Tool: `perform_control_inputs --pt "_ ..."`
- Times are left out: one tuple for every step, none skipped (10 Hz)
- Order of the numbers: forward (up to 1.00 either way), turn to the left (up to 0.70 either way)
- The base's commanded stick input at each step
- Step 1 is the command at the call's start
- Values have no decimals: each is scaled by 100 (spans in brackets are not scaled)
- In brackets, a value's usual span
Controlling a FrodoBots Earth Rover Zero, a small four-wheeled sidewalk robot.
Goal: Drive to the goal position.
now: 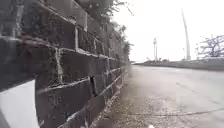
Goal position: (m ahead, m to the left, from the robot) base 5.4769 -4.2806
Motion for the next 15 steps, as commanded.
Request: perform_control_inputs --pt "70 0" --pt "70 0" --pt "70 0" --pt "70 0" --pt "70 0" --pt "70 0" --pt "70 0" --pt "70 -27" --pt "70 -27" --pt "70 -27" --pt "70 0" --pt "70 0" --pt "70 0" --pt "70 0" --pt "70 0"
